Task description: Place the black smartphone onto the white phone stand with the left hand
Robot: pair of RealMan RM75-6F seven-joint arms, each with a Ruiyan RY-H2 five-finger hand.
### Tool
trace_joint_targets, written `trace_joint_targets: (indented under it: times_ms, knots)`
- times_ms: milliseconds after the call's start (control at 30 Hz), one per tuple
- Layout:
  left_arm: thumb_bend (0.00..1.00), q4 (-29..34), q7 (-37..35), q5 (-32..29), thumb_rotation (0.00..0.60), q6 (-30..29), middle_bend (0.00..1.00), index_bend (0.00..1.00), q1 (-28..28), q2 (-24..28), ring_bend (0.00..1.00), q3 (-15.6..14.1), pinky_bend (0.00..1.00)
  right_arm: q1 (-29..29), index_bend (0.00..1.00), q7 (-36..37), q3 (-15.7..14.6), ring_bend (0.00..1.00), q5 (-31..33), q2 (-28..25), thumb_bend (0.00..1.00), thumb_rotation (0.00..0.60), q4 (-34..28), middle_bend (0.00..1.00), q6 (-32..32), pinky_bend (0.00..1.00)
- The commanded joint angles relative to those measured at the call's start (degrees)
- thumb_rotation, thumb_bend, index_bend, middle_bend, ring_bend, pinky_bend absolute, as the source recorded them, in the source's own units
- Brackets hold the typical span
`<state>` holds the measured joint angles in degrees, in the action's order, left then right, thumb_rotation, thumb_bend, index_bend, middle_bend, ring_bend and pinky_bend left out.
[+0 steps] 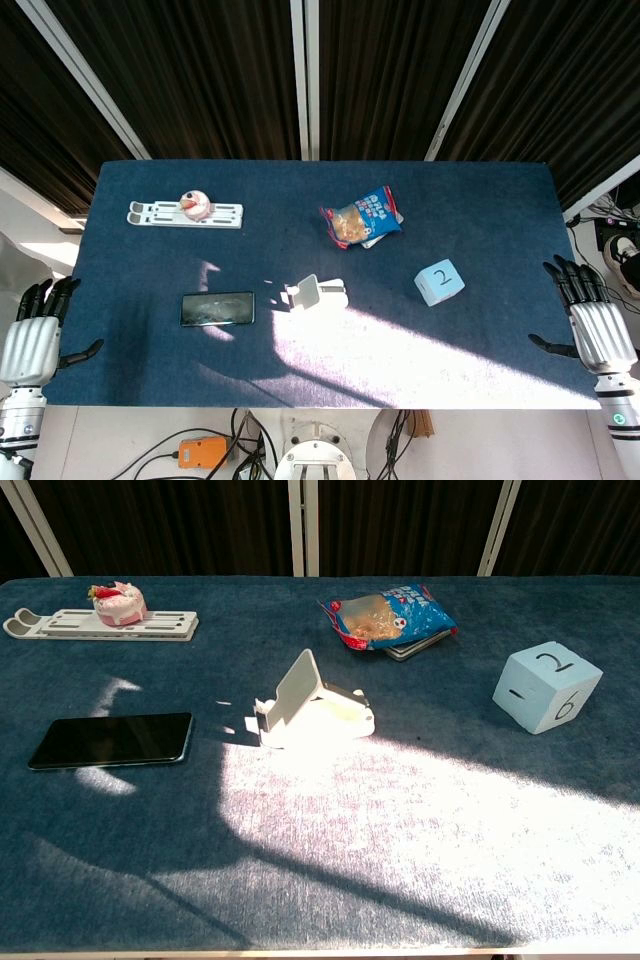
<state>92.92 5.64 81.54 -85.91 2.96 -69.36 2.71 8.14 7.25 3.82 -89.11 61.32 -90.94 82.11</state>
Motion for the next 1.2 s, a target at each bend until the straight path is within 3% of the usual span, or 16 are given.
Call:
trace_joint_targets:
  times_ms: [33,200,333,467,633,900,1033,1200]
  knots:
    - [0.09,0.61,-0.19,-0.18,0.600,0.58,0.09,0.12,0.41,-0.04,0.00,0.30,0.00,0.33,0.00,-0.37,0.24,0.00,0.09,-0.04,0.11,0.600,-0.39,0.00,-0.25,0.04]
    - [0.09,3.63,1.41,0.74,0.600,3.71,0.09,0.12,3.68,-0.61,0.00,1.60,0.00,0.66,0.00,-1.21,0.80,0.00,0.20,-0.97,0.11,0.600,-1.25,0.00,0.08,0.04]
    - [0.10,6.26,4.32,0.09,0.600,9.62,0.09,0.14,8.19,-2.02,0.01,2.78,0.00,0.53,0.00,-1.36,1.00,0.00,-0.01,-1.78,0.11,0.600,-1.85,0.00,0.87,0.04]
    - [0.10,8.32,10.08,-4.57,0.600,18.58,0.09,0.15,13.85,-4.45,0.01,3.93,0.00,0.25,0.00,-1.43,1.00,0.00,0.17,-2.20,0.11,0.600,-2.14,0.00,1.35,0.04]
    - [0.10,7.76,18.82,-14.19,0.600,25.49,0.09,0.15,19.45,-9.49,0.01,5.61,0.00,0.15,0.00,-1.36,0.83,0.00,0.93,-2.05,0.11,0.600,-1.99,0.00,0.84,0.04]
    - [0.10,6.46,31.83,-28.22,0.600,25.63,0.09,0.16,24.94,-16.73,0.00,6.17,0.00,0.39,0.00,-1.03,0.82,0.00,2.30,-1.46,0.11,0.600,-1.19,0.00,-0.44,0.04]
    - [0.10,6.82,33.49,-32.43,0.600,24.16,0.09,0.17,25.87,-18.35,0.00,6.18,0.00,0.56,0.00,-0.88,0.87,0.00,2.79,-1.30,0.11,0.600,-0.93,0.00,-0.98,0.04]
    - [0.11,5.61,32.63,-33.38,0.600,23.59,0.09,0.19,26.90,-20.18,0.00,5.90,0.00,0.81,0.00,-0.92,0.84,0.00,3.02,-1.02,0.11,0.600,-0.68,0.00,-1.52,0.04]
